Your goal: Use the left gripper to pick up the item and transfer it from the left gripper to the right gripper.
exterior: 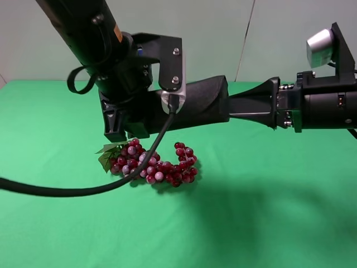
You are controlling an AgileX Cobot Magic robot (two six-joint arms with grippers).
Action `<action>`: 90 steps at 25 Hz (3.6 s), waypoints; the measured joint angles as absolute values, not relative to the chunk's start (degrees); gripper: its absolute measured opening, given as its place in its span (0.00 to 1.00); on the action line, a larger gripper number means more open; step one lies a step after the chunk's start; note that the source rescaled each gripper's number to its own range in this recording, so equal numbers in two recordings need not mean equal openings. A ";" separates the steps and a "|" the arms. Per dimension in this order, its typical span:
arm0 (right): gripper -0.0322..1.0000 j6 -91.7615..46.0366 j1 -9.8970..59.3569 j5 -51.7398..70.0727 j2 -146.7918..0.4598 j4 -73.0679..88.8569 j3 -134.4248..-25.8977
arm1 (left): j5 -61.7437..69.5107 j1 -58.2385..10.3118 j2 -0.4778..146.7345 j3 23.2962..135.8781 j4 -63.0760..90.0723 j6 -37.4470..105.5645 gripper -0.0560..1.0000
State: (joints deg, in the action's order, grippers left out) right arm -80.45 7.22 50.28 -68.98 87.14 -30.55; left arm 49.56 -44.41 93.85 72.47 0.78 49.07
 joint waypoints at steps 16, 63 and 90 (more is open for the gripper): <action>1.00 -81.11 7.22 51.02 -70.85 86.79 -32.16 | 43.55 -47.47 96.52 72.97 4.47 52.04 0.08; 0.06 -81.00 7.22 52.36 -70.85 83.93 -32.45 | 36.31 -50.55 96.56 72.97 5.82 52.29 0.45; 0.06 -80.86 7.22 51.42 -70.91 83.20 -32.45 | 41.67 -50.55 90.17 72.97 4.10 43.22 1.00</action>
State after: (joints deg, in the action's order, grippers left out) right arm -80.86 7.22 51.42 -70.91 83.20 -32.45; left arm 41.67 -50.55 90.17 72.97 4.10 43.22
